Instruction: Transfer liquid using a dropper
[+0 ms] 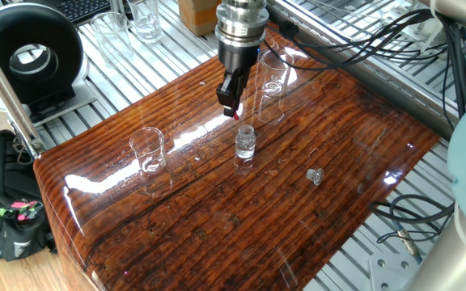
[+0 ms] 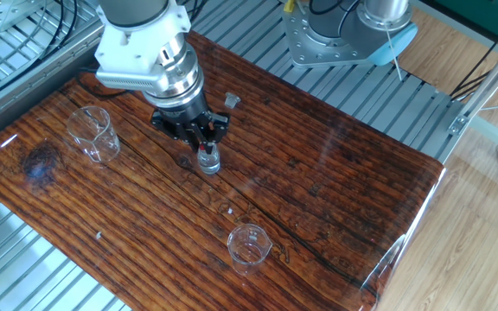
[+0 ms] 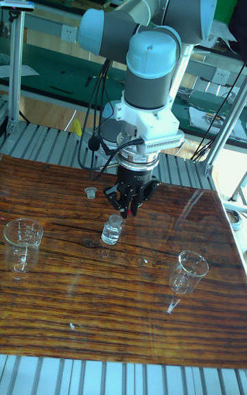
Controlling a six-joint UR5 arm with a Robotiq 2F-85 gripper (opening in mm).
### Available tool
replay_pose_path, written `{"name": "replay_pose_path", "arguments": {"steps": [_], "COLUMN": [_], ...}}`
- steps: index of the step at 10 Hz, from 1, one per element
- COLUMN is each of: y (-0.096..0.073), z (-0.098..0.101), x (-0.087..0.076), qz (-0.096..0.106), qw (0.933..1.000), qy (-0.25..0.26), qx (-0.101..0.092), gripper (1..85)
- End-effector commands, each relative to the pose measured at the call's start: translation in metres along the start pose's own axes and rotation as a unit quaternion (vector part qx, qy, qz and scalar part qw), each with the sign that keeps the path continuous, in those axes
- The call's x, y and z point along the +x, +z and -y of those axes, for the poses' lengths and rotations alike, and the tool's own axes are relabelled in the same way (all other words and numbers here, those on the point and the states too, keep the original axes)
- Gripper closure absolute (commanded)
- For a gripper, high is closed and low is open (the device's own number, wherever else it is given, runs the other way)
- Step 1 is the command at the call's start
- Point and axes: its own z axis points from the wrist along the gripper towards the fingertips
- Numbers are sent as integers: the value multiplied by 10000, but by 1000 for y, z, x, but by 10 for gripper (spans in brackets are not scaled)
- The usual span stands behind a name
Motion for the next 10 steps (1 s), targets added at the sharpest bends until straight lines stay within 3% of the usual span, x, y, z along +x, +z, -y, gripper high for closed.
{"name": "replay_pose_path", "arguments": {"steps": [1, 10], "y": [3, 4], "z": [-2, -6], "x": [1, -4], "qz": [-7, 69], "qw": [10000, 9999], "qy": [33, 99], "qx": [6, 8], "gripper": [587, 633]}}
